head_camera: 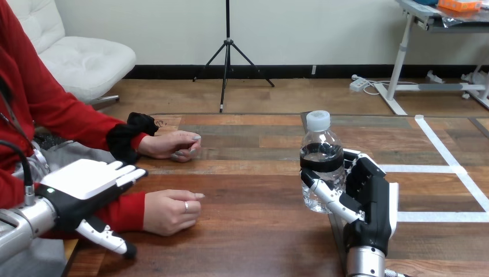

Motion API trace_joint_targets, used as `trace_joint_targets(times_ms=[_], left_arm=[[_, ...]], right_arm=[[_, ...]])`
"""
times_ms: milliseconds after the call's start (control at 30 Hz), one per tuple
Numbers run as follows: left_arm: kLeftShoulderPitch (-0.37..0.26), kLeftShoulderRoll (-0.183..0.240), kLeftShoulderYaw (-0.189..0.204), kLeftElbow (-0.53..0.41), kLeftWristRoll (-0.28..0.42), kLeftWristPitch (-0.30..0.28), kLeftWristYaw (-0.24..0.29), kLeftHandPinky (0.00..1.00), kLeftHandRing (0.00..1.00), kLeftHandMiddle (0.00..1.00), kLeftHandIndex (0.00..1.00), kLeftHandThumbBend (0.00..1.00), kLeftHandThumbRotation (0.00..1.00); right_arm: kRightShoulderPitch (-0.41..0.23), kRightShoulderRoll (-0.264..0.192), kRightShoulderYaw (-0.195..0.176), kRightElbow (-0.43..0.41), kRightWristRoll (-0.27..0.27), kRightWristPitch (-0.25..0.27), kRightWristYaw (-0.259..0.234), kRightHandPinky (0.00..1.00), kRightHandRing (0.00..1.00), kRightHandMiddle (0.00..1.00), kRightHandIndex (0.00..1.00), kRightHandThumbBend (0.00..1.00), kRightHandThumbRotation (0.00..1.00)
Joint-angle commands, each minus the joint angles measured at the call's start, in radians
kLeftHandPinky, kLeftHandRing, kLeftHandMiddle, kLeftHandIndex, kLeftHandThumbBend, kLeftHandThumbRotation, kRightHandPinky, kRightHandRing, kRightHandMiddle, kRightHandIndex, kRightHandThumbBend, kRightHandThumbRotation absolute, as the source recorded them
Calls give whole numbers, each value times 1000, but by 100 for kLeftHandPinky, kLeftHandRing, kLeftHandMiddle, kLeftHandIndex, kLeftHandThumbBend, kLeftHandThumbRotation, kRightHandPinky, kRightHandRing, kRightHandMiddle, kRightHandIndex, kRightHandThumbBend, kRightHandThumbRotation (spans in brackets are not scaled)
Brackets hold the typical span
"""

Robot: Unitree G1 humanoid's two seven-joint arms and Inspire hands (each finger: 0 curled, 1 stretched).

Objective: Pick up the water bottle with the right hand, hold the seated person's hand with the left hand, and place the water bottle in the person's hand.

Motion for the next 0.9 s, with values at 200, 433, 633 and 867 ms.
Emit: trace_joint_targets(times_ms=[200, 433, 633, 867], left_arm=[[-97, 32, -73, 24, 26, 42, 57, 97, 100, 99, 100, 100, 71], [-104, 31, -106, 37, 41, 71, 67, 97, 100, 99, 100, 100, 72], [-109, 27, -136, 55, 48, 91, 82, 95, 99, 98, 100, 100, 73], [-100, 15, -142, 72, 30, 115, 101, 91, 98, 97, 99, 100, 67]], right_arm=[[-74, -14, -8, -84, -8, -58, -16, 37, 43, 49, 48, 77, 0], [-71, -20, -9, -103, -17, -63, -29, 37, 43, 49, 48, 78, 0], [-64, -17, -9, -126, -10, -58, -27, 36, 42, 48, 47, 78, 0], [-52, -15, -6, -155, -22, -63, -32, 35, 41, 47, 47, 78, 0]])
